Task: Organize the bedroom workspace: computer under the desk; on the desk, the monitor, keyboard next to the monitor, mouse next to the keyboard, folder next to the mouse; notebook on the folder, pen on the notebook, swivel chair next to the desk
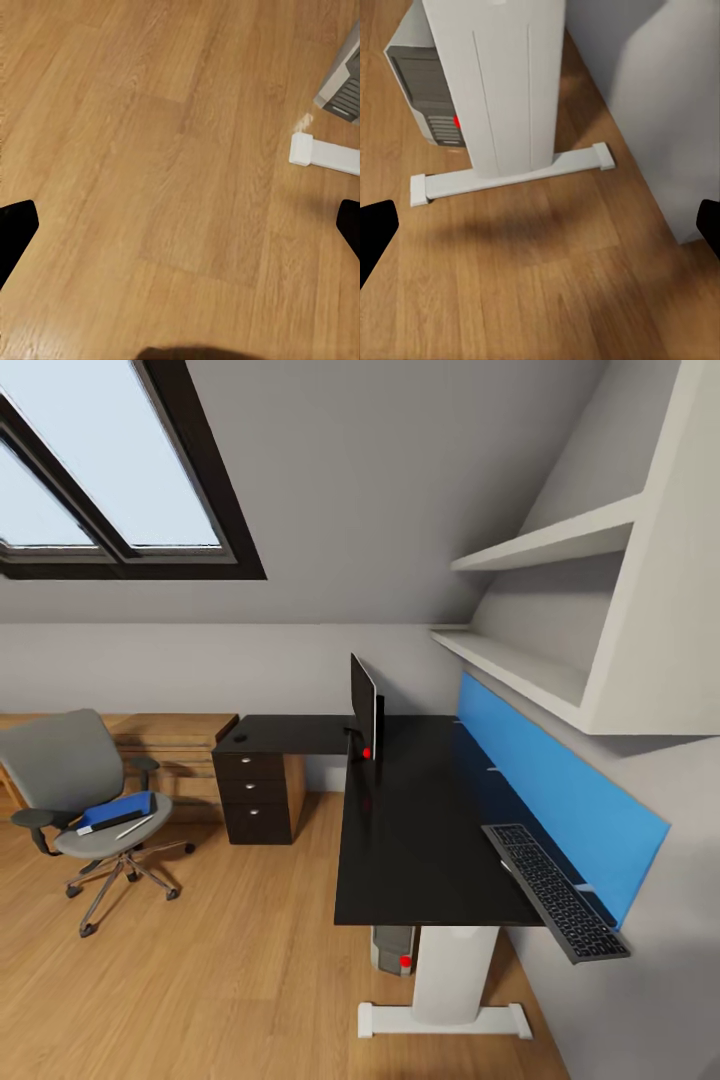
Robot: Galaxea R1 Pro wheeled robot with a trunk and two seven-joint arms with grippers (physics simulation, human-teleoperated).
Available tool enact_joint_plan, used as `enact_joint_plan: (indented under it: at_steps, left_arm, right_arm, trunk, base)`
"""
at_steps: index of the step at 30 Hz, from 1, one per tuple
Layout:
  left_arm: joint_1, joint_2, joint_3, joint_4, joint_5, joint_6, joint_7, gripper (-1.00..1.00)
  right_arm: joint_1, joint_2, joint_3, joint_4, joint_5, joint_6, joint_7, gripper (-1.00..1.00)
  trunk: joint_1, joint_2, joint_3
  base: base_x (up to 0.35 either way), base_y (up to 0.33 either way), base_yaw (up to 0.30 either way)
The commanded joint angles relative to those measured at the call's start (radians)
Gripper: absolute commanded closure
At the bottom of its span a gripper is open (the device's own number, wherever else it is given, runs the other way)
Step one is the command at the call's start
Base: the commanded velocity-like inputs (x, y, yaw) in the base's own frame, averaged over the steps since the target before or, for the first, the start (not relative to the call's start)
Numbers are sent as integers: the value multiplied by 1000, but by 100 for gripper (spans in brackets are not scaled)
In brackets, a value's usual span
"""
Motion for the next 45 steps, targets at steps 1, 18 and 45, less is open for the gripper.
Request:
enact_joint_plan:
  at_steps: [1, 18, 45]
  left_arm:
    - [0, 0, 3, 1, -3, -3, 4, -100]
    - [0, 0, 4, 1, -3, -3, 4, -100]
    - [0, 5, 5, 1, -1, -3, 4, -100]
  right_arm:
    - [-1, 0, -1, 2, 2, -2, -4, -100]
    - [-1, 1, 5, -6, 13, 40, -1, -100]
    - [-12, 131, 175, -1056, 103, 1339, 87, -100]
  trunk:
    - [-4, 6, 3]
    - [-19, 34, 15]
    - [-19, 34, 15]
  base:
    - [0, 0, 0]
    - [0, 0, 0]
    - [0, 0, 0]
